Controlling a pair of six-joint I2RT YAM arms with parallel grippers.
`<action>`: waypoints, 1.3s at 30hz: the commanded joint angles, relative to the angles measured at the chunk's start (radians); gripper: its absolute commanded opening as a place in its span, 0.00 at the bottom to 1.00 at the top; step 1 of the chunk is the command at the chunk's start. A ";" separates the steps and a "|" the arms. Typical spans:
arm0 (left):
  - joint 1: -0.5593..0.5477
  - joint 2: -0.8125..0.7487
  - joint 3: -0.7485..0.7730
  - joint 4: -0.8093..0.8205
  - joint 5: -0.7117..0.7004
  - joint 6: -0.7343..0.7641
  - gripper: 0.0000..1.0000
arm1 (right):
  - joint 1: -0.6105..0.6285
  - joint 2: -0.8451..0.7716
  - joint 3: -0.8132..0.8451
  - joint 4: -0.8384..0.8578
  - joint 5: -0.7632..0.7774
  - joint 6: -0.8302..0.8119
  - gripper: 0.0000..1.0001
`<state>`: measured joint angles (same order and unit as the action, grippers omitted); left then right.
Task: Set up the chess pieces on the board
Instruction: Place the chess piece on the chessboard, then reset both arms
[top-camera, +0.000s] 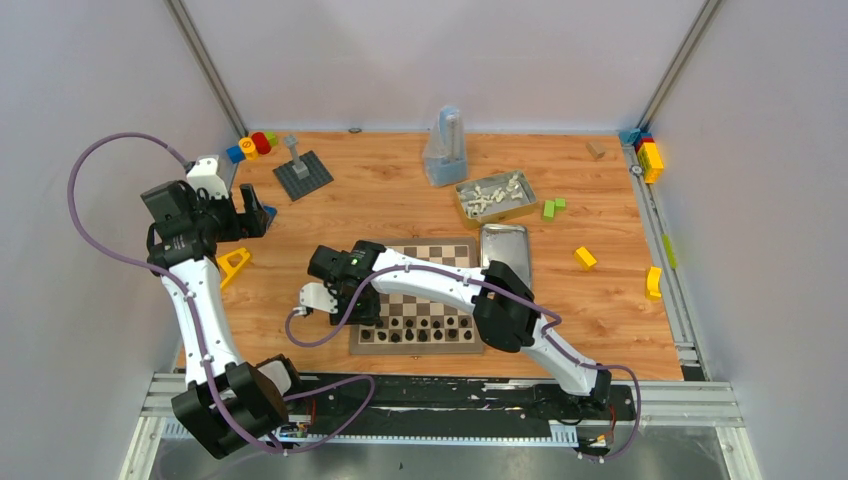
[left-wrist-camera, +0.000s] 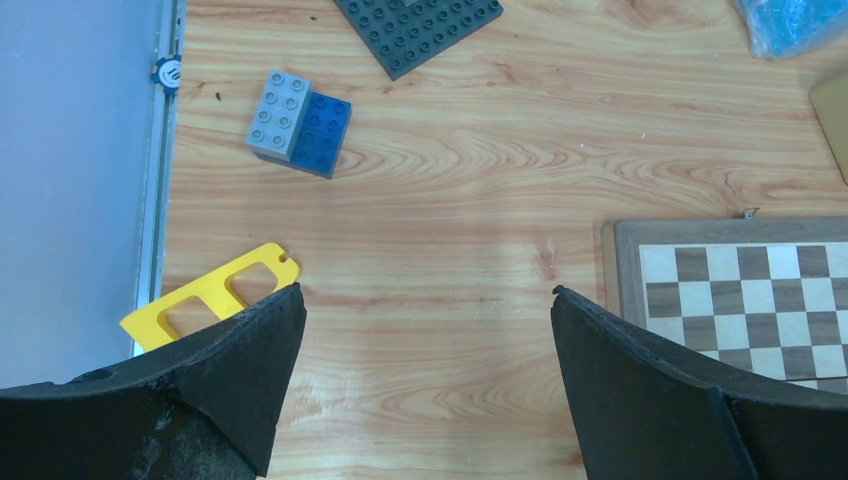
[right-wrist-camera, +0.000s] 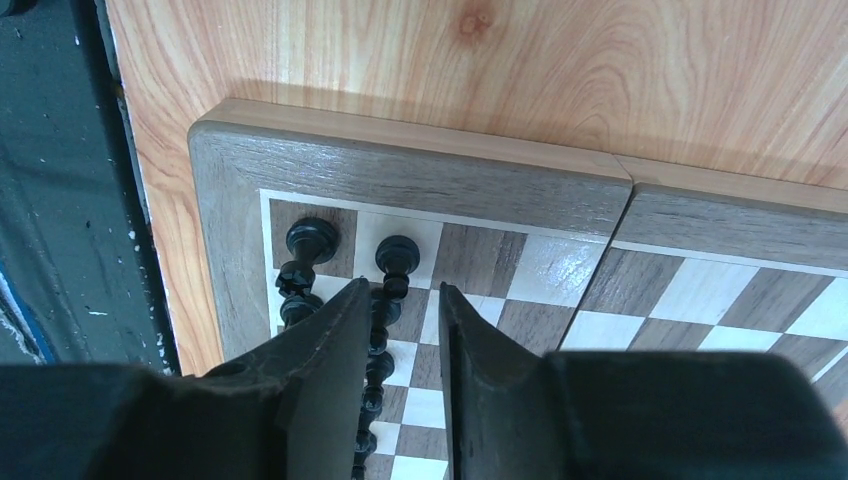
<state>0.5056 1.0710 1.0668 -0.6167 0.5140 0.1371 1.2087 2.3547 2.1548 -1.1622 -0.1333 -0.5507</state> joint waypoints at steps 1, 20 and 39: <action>0.014 0.003 -0.006 0.033 -0.004 0.022 1.00 | 0.006 -0.087 0.027 0.018 0.019 0.015 0.35; 0.014 -0.080 -0.080 0.137 0.142 0.066 1.00 | -0.268 -0.565 -0.250 0.169 0.003 0.149 0.60; -0.206 -0.199 -0.179 0.342 0.114 0.038 1.00 | -1.049 -1.388 -1.089 0.786 -0.047 0.454 1.00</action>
<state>0.3027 0.9165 0.8951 -0.3618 0.6201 0.1959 0.2199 1.0771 1.2003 -0.5636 -0.1890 -0.1898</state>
